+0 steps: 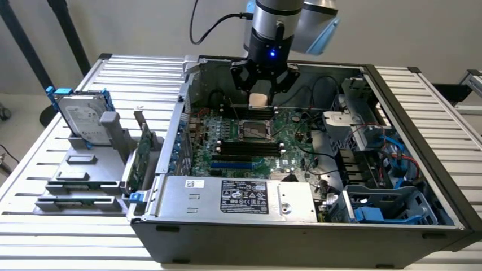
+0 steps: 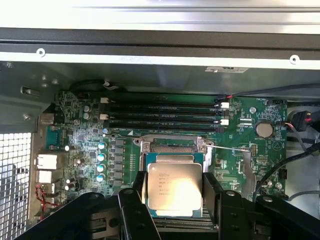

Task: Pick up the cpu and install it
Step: 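Place the cpu into insertion slot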

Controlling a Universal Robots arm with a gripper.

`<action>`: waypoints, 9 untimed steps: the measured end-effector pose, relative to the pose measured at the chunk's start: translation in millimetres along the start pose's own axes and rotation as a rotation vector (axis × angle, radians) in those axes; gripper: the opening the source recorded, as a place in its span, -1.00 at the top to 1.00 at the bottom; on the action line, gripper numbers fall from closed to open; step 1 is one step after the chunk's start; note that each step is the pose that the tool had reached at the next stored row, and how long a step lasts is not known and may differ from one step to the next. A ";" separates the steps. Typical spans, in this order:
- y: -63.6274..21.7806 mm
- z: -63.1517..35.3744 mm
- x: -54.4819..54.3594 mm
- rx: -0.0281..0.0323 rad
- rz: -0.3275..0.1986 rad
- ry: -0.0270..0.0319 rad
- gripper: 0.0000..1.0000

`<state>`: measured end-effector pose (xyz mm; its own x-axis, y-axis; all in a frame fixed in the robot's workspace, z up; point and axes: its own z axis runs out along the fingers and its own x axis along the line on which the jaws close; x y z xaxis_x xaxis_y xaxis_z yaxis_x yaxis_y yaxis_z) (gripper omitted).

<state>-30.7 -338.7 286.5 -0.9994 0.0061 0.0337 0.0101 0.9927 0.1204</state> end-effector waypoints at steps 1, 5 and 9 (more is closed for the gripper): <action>0.0 0.2 0.0 -0.0007 0.016 -0.0020 -0.09; -0.1 0.6 0.0 -0.0030 0.087 -0.0103 -0.09; -0.2 1.5 0.0 -0.0053 0.160 -0.0182 -0.09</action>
<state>-30.7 -338.7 284.9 -0.9854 0.1664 0.0349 0.1694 0.9782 0.1201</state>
